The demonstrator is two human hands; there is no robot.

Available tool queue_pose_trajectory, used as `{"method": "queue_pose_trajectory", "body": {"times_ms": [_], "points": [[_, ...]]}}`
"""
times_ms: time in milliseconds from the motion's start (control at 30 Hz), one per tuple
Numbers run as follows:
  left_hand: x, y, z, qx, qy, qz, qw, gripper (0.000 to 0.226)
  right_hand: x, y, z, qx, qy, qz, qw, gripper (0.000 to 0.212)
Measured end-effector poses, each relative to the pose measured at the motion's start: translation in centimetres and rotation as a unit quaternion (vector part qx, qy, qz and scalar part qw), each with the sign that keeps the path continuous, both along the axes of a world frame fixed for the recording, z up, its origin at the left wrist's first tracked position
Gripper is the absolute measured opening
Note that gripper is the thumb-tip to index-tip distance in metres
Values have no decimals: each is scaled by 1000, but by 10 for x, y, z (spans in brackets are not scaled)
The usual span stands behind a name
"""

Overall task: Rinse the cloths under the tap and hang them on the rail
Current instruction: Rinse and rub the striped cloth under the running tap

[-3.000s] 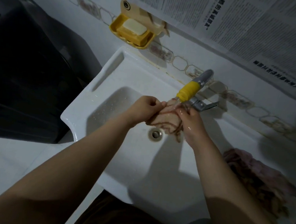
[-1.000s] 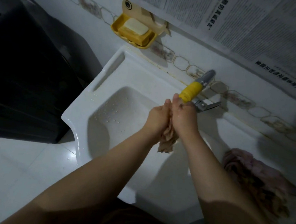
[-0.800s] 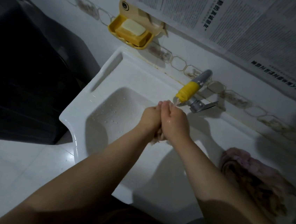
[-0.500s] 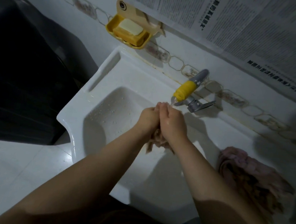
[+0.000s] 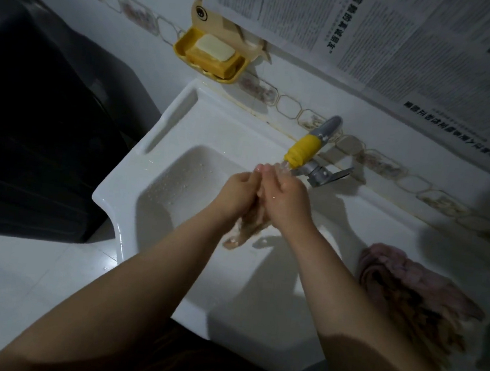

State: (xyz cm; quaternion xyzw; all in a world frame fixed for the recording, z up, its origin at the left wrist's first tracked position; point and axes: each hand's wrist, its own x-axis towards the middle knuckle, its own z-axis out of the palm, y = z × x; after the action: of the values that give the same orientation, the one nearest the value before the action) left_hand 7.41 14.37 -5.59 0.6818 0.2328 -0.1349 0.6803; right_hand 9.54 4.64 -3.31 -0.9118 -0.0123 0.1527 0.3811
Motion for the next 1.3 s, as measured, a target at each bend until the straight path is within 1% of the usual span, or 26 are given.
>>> {"method": "queue_pose_trajectory", "body": {"times_ms": [100,234,267,300,367,400,434,500,567,600,634,667,701,734,767,801,901,934,967,1001,1101,1134,1168,1234,1268,1301], "points": [[4,20,-1,-45,-34,-1,998,44,-9,-6,2,30,61,52,996,43],[8,35,1,-25,-99,-80,992,37,4,-33,-4,66,128,40,989,16],[9,37,3,-11,-112,-105,988,36,5,-36,-1,72,140,52,986,13],[10,38,6,9,-124,-132,983,32,5,-36,1,77,148,66,984,21],[12,33,14,68,-150,-181,970,23,5,-33,1,104,149,64,981,43],[13,30,18,99,-167,-188,963,21,6,-31,1,121,135,55,982,47],[14,27,20,126,-177,-181,959,20,7,-31,0,140,114,43,983,45],[17,24,17,174,-173,-156,957,18,9,-30,-5,187,81,-2,979,31],[18,23,12,208,-136,-148,957,22,16,-29,-9,250,93,-93,959,26],[17,20,10,202,-127,-138,961,25,18,-27,-7,266,109,-134,949,26],[16,16,10,177,-127,-116,969,27,20,-25,-5,257,128,-159,945,28],[15,13,11,141,-134,-84,977,28,22,-22,-7,232,158,-160,946,31],[16,10,13,107,-142,-50,983,29,22,-20,-8,206,198,-137,948,37],[17,8,14,81,-150,-21,985,30,19,-18,-7,182,235,-100,950,45],[18,8,16,70,-155,-7,986,32,16,-18,-7,170,249,-67,951,52],[19,8,15,71,-156,-1,985,33,12,-18,-7,174,242,-53,953,55],[20,12,12,67,-129,18,989,40,9,-20,-4,250,130,-99,954,41],[19,12,12,58,-118,27,991,42,10,-19,-3,254,98,-109,956,41],[18,11,12,56,-107,31,992,44,11,-18,-4,251,87,-111,958,41],[17,9,12,57,-101,31,993,46,11,-16,-7,241,106,-107,959,41],[18,5,18,65,-112,30,991,49,5,-10,-7,211,221,-71,950,55],[20,5,18,72,-117,31,990,48,5,-11,-6,216,230,-64,947,54],[21,5,17,88,-116,25,989,47,6,-13,-5,228,212,-62,948,49],[22,7,12,123,-92,23,988,49,6,-15,-2,235,121,-77,961,37],[22,8,10,126,-72,26,989,51,4,-13,-1,221,68,-84,969,36],[22,6,11,114,-53,22,992,51,0,-9,-1,190,16,-80,978,40]]}}
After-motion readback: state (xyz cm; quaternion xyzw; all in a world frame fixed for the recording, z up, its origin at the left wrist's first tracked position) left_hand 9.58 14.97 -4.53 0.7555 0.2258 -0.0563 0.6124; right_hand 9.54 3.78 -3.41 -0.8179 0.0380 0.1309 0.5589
